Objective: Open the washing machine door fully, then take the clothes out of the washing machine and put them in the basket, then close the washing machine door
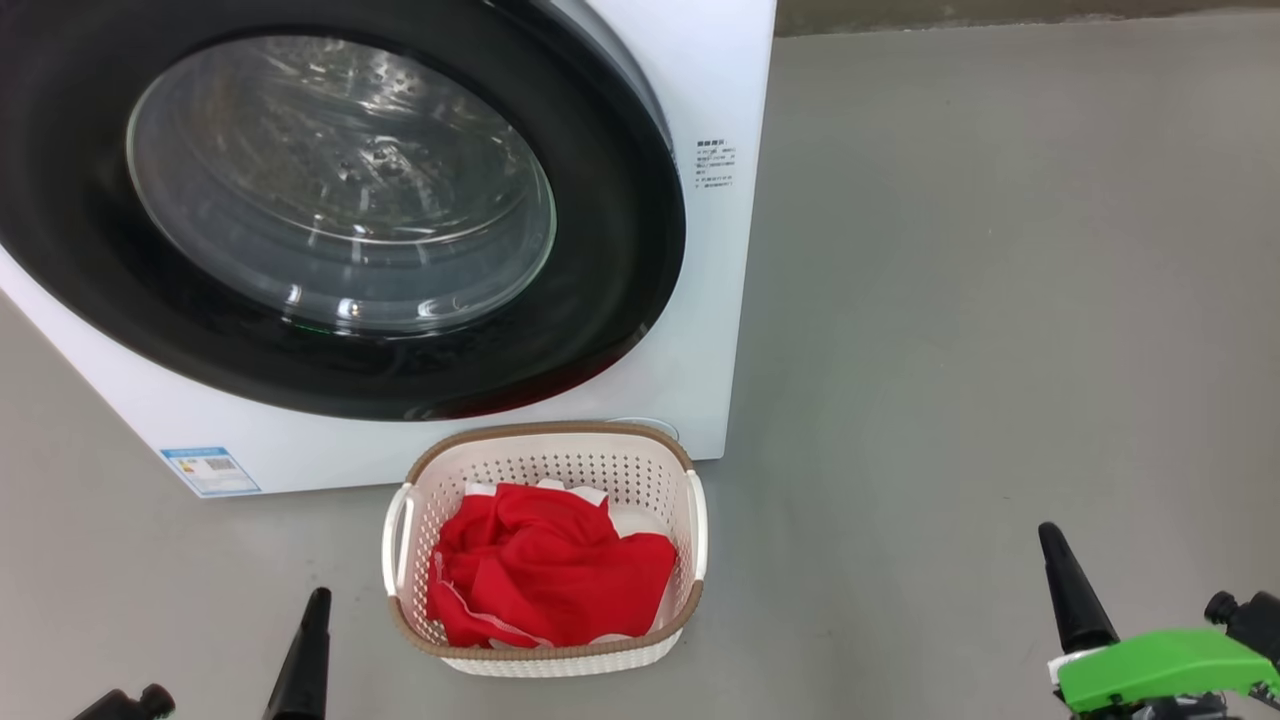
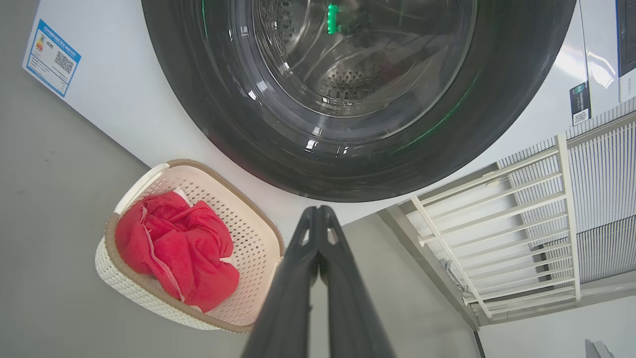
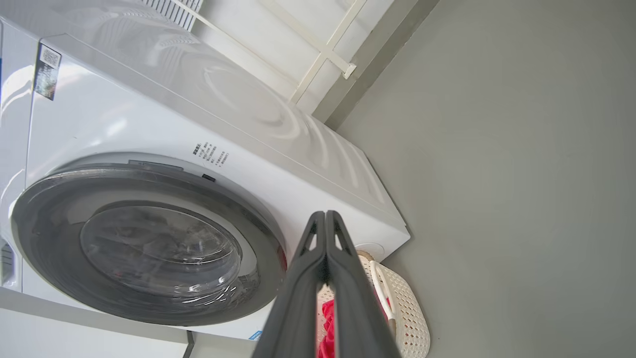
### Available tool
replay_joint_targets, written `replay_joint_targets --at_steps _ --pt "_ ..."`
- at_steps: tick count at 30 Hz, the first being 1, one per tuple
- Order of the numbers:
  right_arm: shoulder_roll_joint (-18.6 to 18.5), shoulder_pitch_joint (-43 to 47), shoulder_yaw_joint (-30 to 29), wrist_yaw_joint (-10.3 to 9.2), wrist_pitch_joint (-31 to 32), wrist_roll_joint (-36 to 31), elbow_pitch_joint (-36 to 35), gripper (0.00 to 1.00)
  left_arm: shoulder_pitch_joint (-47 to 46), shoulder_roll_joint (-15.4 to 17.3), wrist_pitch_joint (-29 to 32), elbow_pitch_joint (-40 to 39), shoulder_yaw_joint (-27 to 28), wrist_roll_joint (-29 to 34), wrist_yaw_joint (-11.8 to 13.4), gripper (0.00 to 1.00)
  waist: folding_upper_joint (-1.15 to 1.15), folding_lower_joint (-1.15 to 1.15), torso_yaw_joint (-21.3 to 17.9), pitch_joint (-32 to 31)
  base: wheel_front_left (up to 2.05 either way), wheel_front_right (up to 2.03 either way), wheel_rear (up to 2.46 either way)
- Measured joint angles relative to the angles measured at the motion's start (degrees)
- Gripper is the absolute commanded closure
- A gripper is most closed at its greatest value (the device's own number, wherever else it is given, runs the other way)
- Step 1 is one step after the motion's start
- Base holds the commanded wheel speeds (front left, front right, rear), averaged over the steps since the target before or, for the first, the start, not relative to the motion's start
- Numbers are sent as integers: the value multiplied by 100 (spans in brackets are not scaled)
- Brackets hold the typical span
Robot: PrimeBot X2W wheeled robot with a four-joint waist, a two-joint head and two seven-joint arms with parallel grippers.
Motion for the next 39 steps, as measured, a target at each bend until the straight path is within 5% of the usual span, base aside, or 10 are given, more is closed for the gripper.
replay_joint_targets --at_steps 39 --pt "-67 -236 -133 -1 643 2091 -113 100 -202 -96 611 19 177 -2160 0 100 0 0 -82 -180 0 0 0"
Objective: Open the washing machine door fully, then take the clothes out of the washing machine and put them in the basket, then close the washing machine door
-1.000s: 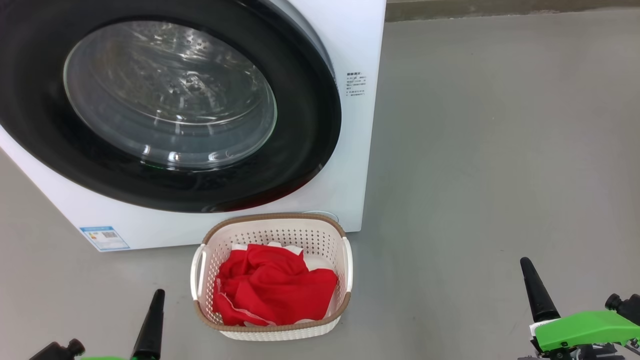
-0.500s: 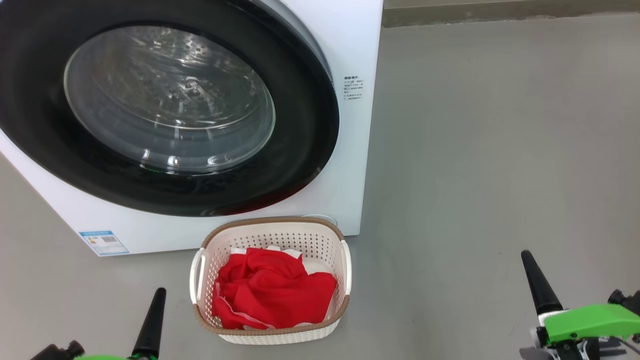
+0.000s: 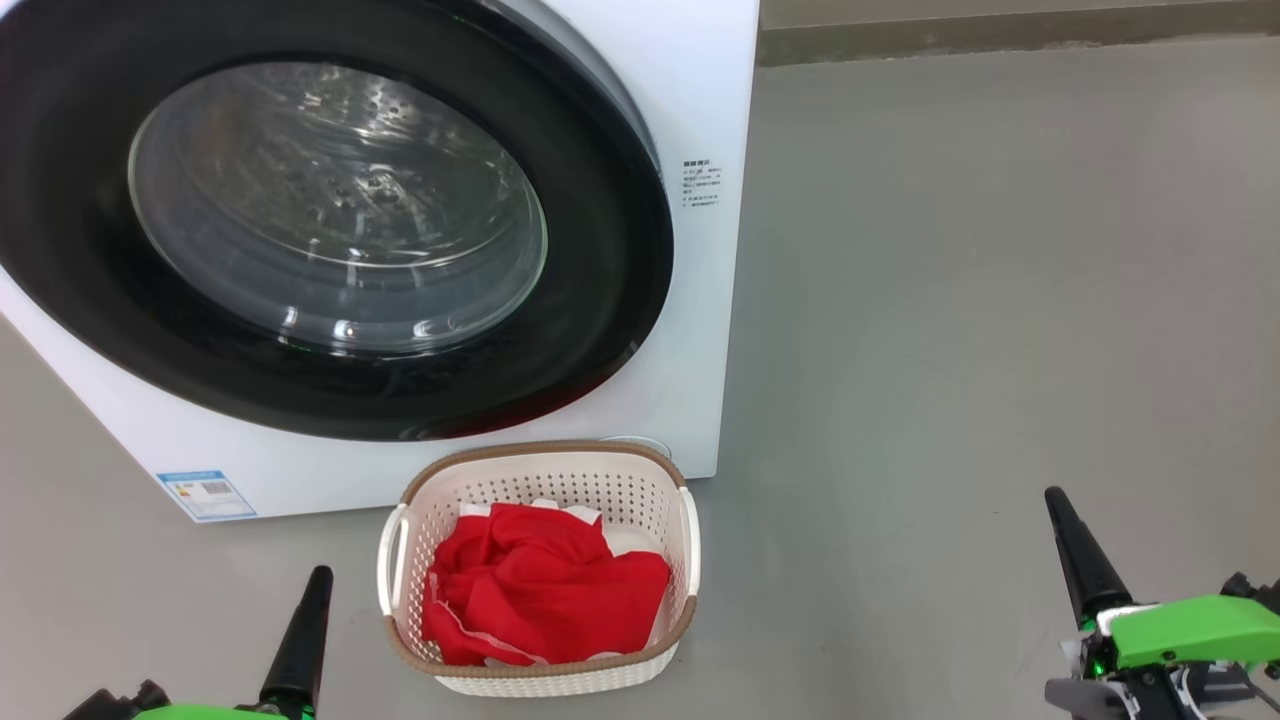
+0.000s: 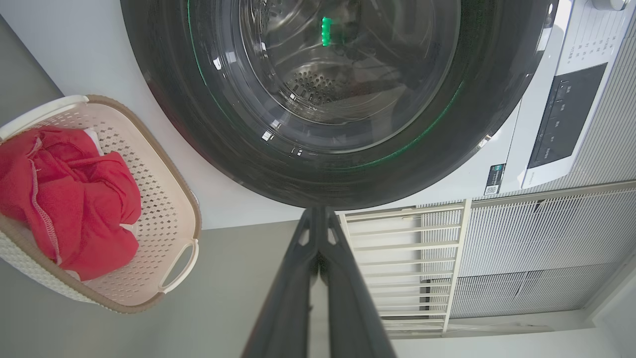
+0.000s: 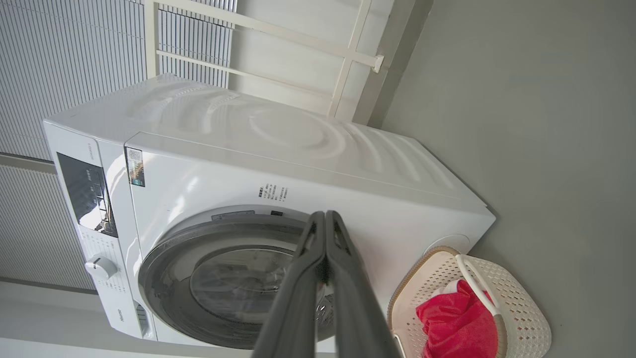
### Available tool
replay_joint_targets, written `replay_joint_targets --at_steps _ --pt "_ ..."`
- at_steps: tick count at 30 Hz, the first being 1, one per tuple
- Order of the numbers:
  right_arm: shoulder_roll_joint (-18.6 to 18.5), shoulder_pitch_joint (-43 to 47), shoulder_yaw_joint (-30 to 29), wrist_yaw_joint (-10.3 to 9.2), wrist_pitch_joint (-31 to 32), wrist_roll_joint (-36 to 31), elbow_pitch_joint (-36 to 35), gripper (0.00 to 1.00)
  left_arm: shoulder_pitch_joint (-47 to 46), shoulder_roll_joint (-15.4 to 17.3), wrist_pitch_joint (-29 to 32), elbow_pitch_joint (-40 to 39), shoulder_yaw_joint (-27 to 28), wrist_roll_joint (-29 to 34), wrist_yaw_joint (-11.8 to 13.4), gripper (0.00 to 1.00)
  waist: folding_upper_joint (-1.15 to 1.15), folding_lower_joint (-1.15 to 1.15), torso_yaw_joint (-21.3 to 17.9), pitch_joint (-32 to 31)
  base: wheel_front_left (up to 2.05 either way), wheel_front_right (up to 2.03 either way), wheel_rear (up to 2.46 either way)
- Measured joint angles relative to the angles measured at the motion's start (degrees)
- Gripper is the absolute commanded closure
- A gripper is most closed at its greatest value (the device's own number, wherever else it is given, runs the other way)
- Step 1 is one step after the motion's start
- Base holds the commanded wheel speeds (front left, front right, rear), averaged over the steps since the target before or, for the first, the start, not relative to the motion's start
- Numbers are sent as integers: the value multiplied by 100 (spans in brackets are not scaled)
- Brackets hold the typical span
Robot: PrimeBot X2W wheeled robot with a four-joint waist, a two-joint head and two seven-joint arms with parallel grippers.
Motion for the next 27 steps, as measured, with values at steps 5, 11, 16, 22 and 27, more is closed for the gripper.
replay_joint_targets --at_steps 5,11,16,22,27 --pt "-11 -64 -29 0 70 297 -22 100 -24 -8 77 5 31 -268 0 100 0 0 -11 -24 0 0 0" --pt "-21 -66 -71 0 185 630 -34 100 -115 -15 155 12 56 -599 -1 100 0 0 -24 -52 0 0 0" --pt "-22 -124 -97 -1 257 899 -46 100 -116 -30 249 13 73 -855 -1 100 0 0 -34 -74 0 0 0" --pt "-23 -162 -104 -1 282 920 -62 100 -116 -31 250 13 81 -855 -1 100 0 0 -34 -74 0 0 0" --pt "-23 -162 -109 -1 283 920 -62 100 -116 -32 250 13 85 -855 -1 100 0 0 -34 -73 0 0 0"
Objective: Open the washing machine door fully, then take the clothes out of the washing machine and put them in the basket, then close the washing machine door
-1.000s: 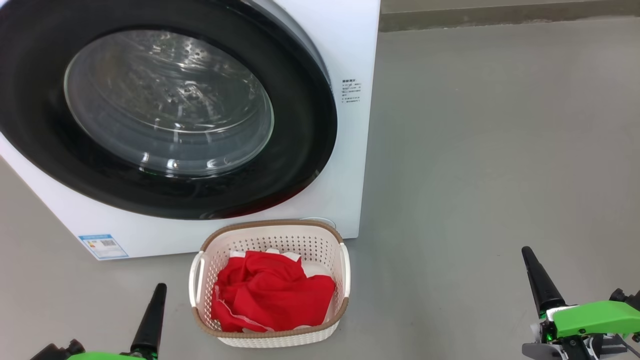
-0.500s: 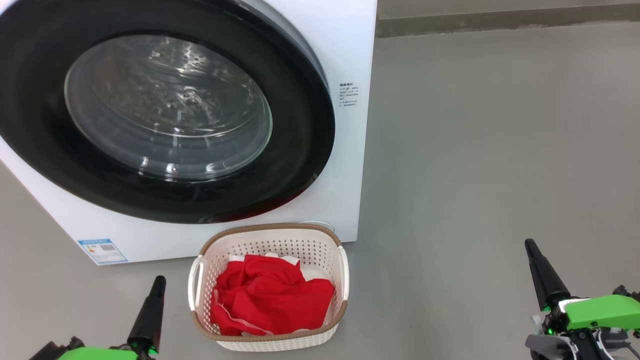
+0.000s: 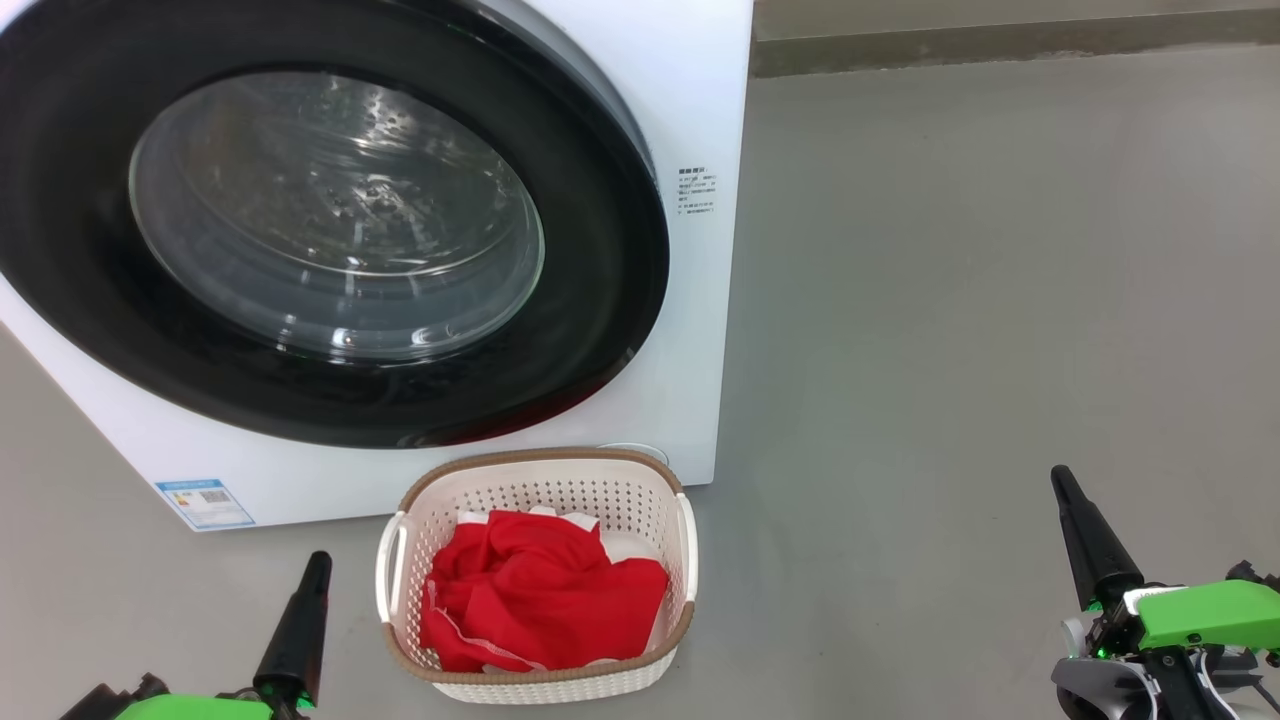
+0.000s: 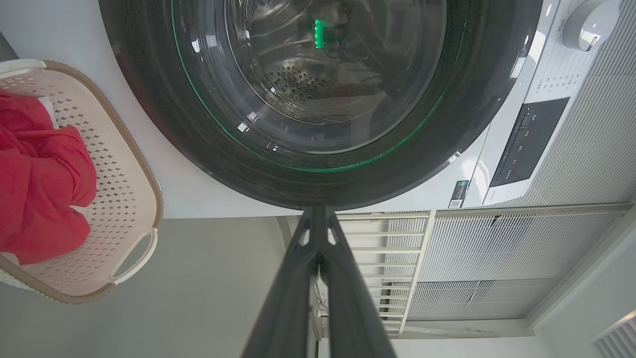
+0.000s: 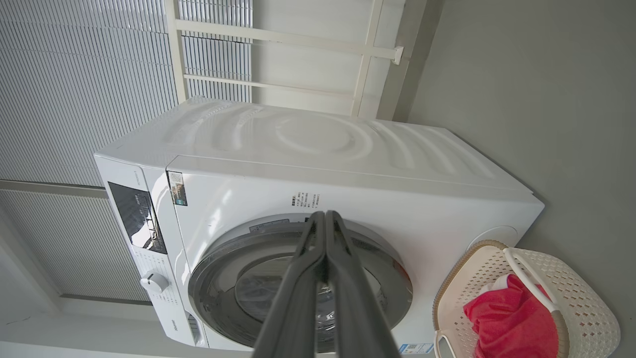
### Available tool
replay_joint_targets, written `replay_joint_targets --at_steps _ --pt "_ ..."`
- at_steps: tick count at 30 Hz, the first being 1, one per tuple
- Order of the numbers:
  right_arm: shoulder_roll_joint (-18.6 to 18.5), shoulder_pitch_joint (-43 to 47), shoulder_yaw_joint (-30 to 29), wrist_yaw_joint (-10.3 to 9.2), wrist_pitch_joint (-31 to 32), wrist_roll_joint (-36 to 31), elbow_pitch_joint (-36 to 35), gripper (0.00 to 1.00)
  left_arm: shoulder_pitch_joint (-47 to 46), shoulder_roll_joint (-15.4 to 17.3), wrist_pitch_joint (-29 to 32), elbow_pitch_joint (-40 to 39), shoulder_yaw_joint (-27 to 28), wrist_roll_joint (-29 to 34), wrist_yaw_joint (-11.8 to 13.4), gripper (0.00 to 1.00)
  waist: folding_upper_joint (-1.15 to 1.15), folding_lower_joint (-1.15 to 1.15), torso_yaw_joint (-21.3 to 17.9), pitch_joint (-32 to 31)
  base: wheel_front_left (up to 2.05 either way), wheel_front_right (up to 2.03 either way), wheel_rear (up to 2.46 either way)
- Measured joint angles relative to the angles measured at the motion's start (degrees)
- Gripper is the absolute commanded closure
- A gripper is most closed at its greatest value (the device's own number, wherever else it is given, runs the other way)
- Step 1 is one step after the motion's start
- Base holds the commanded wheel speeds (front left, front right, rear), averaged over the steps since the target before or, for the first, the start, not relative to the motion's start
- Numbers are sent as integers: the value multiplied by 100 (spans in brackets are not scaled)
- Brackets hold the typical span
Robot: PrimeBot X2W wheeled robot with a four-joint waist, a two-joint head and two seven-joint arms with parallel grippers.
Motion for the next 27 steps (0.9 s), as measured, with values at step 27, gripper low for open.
replay_joint_targets --at_steps 27 --pt "4 0 -25 0 16 -2 0 100 0 -3 44 0 21 0 0 100 0 0 0 0 0 0 0"
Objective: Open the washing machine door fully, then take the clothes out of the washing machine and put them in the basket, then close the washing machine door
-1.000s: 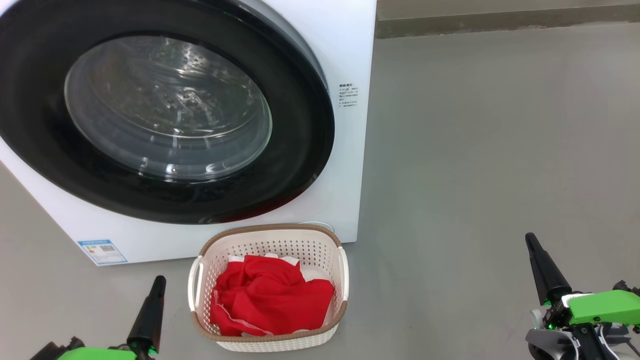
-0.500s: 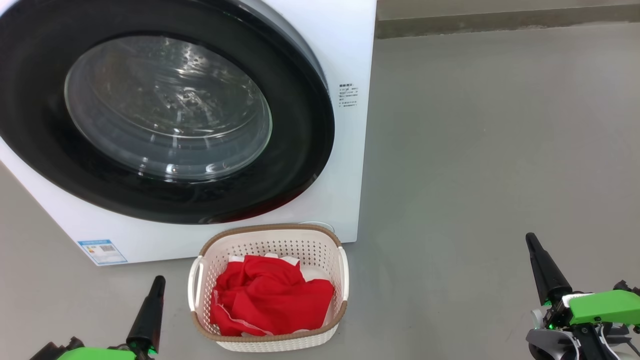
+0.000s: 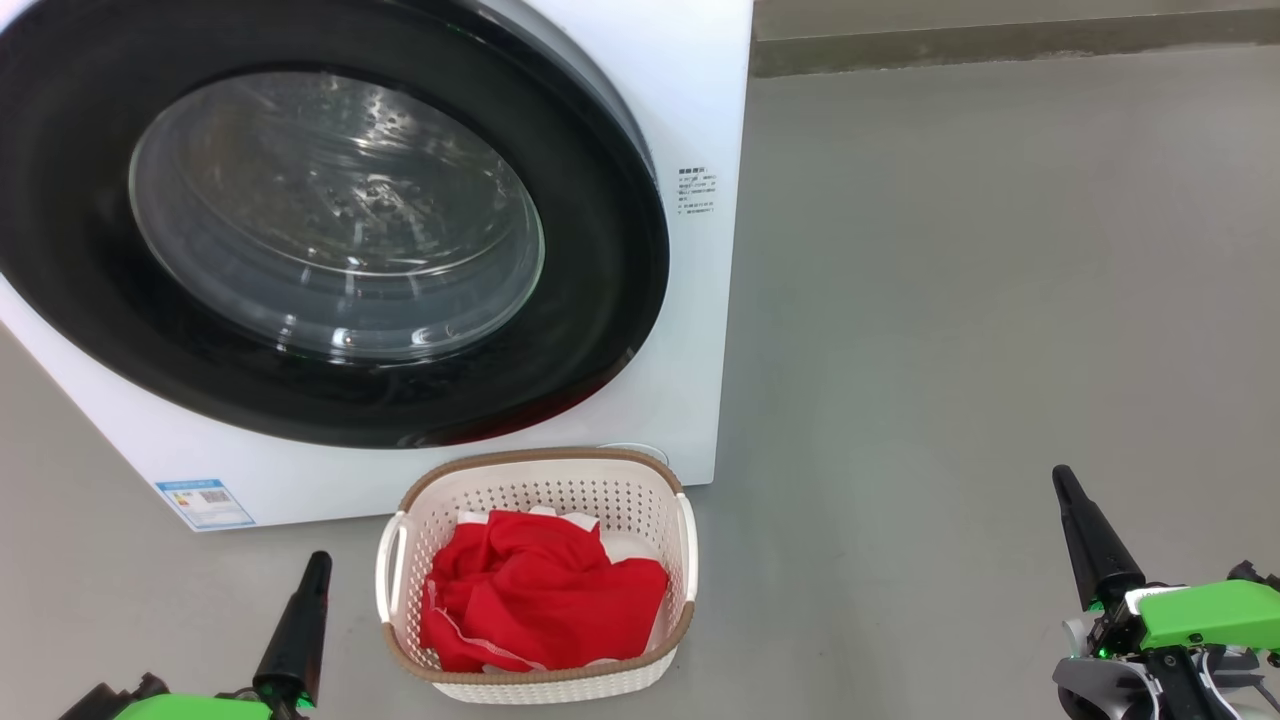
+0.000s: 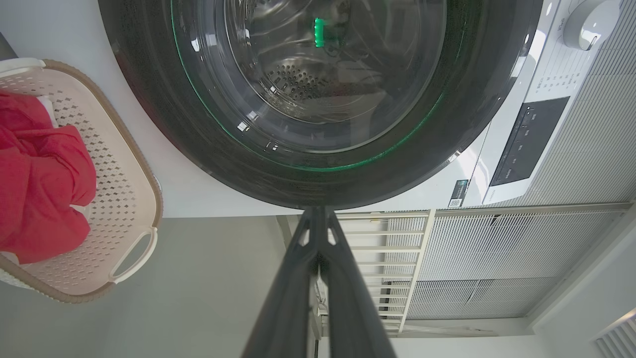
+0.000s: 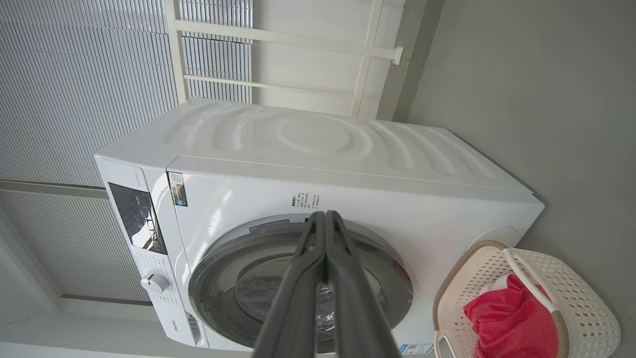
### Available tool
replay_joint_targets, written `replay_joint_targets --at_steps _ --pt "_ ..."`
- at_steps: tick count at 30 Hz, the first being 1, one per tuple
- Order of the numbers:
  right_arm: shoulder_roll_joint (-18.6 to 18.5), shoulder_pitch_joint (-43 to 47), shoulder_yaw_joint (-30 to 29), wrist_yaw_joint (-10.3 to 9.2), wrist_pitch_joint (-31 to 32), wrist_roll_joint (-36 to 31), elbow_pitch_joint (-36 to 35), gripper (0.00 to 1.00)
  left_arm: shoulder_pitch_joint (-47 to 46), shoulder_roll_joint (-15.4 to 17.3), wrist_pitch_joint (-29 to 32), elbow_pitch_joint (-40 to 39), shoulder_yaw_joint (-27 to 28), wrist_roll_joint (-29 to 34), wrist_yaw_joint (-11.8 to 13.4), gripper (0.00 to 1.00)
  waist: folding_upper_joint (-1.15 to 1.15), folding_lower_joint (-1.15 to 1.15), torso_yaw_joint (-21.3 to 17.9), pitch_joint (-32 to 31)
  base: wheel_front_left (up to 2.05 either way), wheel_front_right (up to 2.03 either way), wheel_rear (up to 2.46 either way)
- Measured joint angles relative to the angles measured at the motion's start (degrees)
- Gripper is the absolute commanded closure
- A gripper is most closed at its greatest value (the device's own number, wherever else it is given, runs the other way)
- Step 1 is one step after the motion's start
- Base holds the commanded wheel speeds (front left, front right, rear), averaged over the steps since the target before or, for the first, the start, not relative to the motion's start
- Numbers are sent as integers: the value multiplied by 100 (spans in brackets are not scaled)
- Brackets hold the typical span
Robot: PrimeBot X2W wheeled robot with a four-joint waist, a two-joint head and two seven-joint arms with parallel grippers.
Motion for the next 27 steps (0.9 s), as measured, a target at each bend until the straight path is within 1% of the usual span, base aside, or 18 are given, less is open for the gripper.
replay_joint_targets --at_steps 27 --pt "5 0 -16 0 8 -3 0 100 0 -9 7 1 18 0 0 100 0 0 0 0 0 0 0"
